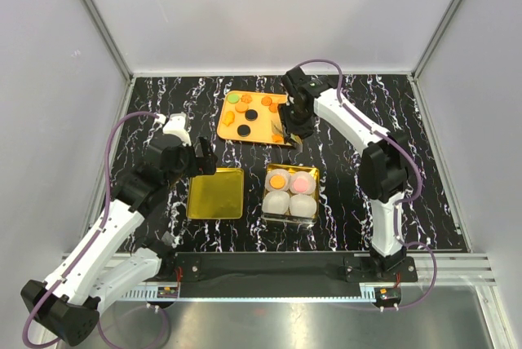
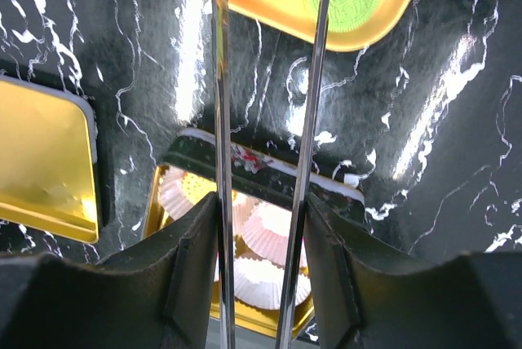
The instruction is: Pack the cookies
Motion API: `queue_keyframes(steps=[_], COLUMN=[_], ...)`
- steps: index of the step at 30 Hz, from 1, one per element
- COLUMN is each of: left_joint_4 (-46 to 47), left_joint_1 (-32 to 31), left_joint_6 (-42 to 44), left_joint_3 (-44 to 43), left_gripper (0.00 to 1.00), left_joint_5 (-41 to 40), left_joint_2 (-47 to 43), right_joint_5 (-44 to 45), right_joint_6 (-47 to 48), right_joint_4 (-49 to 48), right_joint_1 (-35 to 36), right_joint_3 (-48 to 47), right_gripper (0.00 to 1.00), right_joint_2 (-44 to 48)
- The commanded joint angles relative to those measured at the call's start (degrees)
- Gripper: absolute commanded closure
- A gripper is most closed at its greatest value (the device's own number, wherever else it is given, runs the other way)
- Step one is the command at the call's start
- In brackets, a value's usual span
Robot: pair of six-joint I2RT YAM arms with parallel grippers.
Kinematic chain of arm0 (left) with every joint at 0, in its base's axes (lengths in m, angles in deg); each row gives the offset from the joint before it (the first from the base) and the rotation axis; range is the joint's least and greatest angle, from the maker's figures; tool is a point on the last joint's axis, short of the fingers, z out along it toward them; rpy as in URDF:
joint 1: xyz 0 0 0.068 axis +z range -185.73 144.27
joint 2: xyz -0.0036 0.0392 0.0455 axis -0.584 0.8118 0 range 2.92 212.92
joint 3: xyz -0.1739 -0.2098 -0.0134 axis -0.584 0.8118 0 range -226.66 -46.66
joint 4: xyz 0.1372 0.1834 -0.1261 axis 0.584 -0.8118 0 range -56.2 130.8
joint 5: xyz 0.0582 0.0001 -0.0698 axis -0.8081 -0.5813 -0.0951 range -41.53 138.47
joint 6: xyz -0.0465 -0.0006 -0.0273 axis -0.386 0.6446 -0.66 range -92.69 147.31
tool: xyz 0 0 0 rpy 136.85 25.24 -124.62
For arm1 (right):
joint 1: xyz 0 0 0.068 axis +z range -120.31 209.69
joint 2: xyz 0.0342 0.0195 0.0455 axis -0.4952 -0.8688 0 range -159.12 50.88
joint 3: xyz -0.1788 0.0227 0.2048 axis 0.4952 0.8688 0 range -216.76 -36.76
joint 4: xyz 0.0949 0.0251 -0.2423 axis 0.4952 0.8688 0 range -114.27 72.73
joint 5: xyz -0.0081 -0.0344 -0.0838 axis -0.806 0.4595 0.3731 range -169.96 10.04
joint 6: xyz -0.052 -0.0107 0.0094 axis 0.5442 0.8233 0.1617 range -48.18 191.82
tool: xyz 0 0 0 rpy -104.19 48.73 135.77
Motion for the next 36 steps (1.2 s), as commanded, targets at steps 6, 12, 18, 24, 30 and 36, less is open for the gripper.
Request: queue_keyframes(steps=[6, 12, 18, 24, 30, 36], left_joint_4=[2.0, 2.2, 2.2, 2.3, 2.3, 2.3], left_joint_1=[0.3, 0.3, 0.3, 0.3, 0.3, 0.3], left_joint_6=[0.2, 0.2, 0.1, 0.1, 0.1, 0.1], left_joint_3=[-0.4, -0.4, -0.4, -0.4, -0.4, -0.4], left_gripper=[0.01, 0.01, 0.01, 0.01, 0.01, 0.01], left_joint_5=[0.2, 0.9, 1.1, 1.2, 1.3, 1.3], left_joint_2=[-1.1, -1.0, -1.0, -1.1, -1.5, -1.8], right_joint_5=[2.3, 3.7, 2.8, -2.3, -3.7, -5.0], right_joint_6=[0.4, 0.5, -0.7, -0.7, -1.1, -1.3], right_joint_4=[2.7, 4.1, 5.3, 6.7, 6.6, 6.9], right_joint_1=[-0.1, -0.1, -0.1, 0.0, 0.0, 0.0], right_joint_3=[-9.5, -7.7, -8.4, -8.8, -7.3, -10.8], right_gripper=[0.50, 0.50, 0.48, 0.48, 0.48, 0.48], right_joint_2=[-1.6, 0.4, 1.2, 0.6, 0.9, -2.3])
